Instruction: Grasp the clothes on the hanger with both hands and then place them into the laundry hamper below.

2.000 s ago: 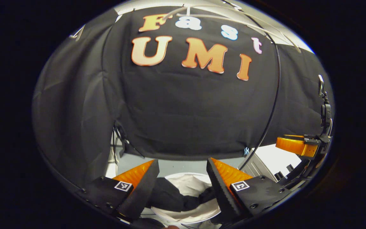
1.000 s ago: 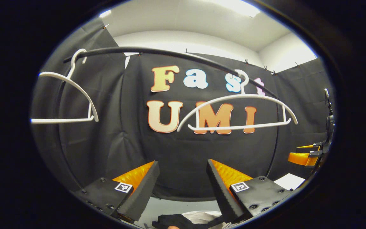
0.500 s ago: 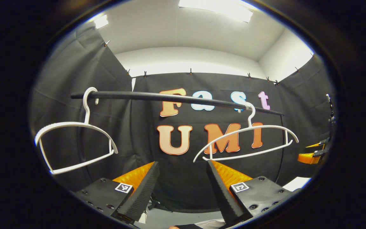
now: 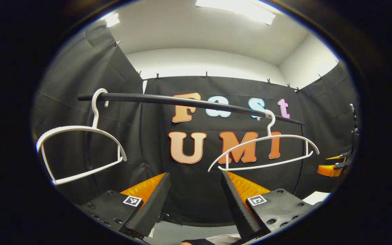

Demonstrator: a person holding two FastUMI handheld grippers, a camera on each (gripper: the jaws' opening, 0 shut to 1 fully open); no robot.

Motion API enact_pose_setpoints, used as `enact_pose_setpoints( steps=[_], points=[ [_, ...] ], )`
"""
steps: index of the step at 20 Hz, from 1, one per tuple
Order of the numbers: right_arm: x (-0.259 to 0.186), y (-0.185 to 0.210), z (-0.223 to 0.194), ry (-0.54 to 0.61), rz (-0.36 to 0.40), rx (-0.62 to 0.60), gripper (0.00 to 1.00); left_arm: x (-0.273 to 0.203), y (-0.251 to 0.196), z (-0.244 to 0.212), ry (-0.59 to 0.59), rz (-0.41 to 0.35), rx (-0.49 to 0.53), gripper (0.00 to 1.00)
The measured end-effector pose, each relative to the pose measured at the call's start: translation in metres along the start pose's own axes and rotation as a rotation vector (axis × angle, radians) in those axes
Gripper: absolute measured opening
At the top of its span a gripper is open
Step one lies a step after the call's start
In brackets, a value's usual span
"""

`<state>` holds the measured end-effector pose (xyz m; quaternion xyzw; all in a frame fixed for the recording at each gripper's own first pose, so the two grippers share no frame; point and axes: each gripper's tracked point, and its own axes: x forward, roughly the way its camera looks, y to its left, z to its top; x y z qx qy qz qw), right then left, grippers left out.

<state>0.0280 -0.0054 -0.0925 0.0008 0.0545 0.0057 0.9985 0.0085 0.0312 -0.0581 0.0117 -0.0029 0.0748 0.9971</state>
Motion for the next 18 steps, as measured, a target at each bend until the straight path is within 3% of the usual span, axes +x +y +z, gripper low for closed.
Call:
enact_pose_setpoints(
  steps=[1,2,3,4,5,7,8,9,10,11,17,18],
  points=[
    [-0.001,-0.0008,0.0009,-0.003,-0.001,0.002,1.0,-0.0007,-0.0005,0.0017,-0.005,0.0,0.002,0.93],
    [-0.0013,-0.0007,0.0016,-0.006,0.0,0.003,0.94,-0.0007,-0.0011,0.0036,-0.009,-0.001,0.005,0.96],
    [-0.0015,-0.0007,0.0028,-0.01,0.0,0.003,1.0,-0.0007,-0.001,0.0042,-0.012,-0.002,0.005,0.96],
    [-0.0021,-0.0019,0.0025,-0.014,-0.001,0.001,1.0,-0.0008,-0.0012,0.0041,-0.013,-0.003,0.006,0.97],
    [-0.0014,-0.002,0.0033,-0.015,-0.005,-0.002,0.94,-0.0017,-0.001,0.0043,-0.013,-0.004,0.007,0.96],
    [-0.001,-0.0024,0.0025,-0.016,-0.011,-0.01,0.94,-0.0016,-0.001,0.004,-0.01,-0.007,0.012,1.0],
    [-0.0009,-0.0028,0.0022,-0.015,-0.01,-0.01,1.0,-0.0014,-0.0004,0.0034,-0.01,-0.007,0.015,1.0],
    [-0.0013,-0.0023,0.001,-0.012,-0.008,-0.007,1.0,-0.0018,-0.0007,0.0037,-0.01,-0.006,0.015,1.0],
    [-0.0015,-0.0031,-0.0012,-0.008,-0.008,-0.003,0.94,-0.0008,-0.0011,0.0037,-0.01,-0.007,0.014,1.0],
    [-0.0007,-0.0038,-0.0016,-0.005,-0.008,0.001,0.94,-0.0013,-0.0008,0.003,-0.009,-0.009,0.012,1.0],
    [0.0006,-0.0067,-0.0036,0.001,-0.016,0.012,0.94,-0.0004,-0.0001,0.0009,-0.005,-0.012,0.008,0.96],
    [0.0002,-0.0069,-0.0047,0.0,-0.016,0.01,1.0,-0.0002,0.0003,0.0009,-0.006,-0.007,0.01,0.97]
  ],
)
